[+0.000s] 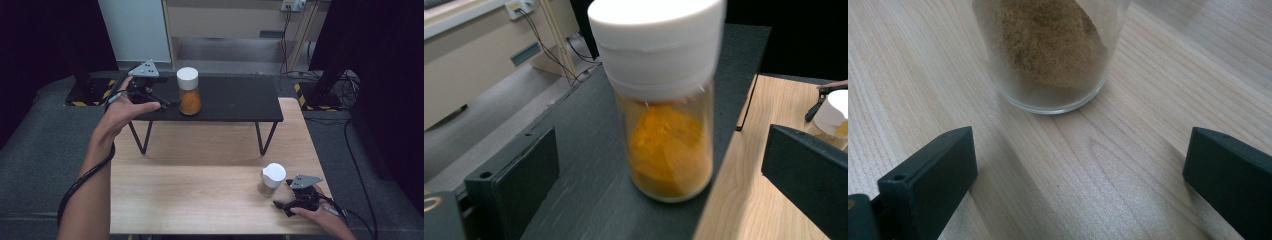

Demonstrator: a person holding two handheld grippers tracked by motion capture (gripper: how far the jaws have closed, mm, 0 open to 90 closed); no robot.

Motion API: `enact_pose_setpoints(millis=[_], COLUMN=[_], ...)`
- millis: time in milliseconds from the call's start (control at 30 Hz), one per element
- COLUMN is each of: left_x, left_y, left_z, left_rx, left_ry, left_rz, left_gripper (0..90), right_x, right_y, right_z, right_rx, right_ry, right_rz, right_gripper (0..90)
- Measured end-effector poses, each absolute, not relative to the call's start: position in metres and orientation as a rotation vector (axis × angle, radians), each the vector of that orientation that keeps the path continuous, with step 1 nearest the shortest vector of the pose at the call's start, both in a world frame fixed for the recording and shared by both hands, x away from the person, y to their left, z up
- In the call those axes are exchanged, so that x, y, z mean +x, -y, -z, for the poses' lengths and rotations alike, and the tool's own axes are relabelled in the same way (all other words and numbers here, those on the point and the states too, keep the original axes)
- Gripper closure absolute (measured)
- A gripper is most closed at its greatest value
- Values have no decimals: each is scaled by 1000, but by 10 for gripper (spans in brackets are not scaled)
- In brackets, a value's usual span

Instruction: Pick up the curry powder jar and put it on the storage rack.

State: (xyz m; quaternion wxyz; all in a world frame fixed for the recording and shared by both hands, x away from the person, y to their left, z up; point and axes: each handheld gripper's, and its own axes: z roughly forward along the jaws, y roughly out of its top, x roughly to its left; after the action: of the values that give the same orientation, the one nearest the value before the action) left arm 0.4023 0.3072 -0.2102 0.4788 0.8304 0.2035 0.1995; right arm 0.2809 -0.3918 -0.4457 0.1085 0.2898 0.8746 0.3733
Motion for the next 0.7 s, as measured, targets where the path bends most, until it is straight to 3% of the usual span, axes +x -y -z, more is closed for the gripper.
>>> enact_pose_setpoints(millis=[400, 700], left_x=[339, 310], left_y=[-307, -274], left_z=[238, 300], left_rx=[2006, 2064], left_ry=[-544, -550], left_rz=[-560, -512], left_gripper=[10, 7], right_x=[281, 281], right_y=[392, 392], right_z=[446, 446], right_rx=[852, 852], right_ry=[-2573, -2573], right_rz=[-1098, -1098], right_gripper=[16, 16])
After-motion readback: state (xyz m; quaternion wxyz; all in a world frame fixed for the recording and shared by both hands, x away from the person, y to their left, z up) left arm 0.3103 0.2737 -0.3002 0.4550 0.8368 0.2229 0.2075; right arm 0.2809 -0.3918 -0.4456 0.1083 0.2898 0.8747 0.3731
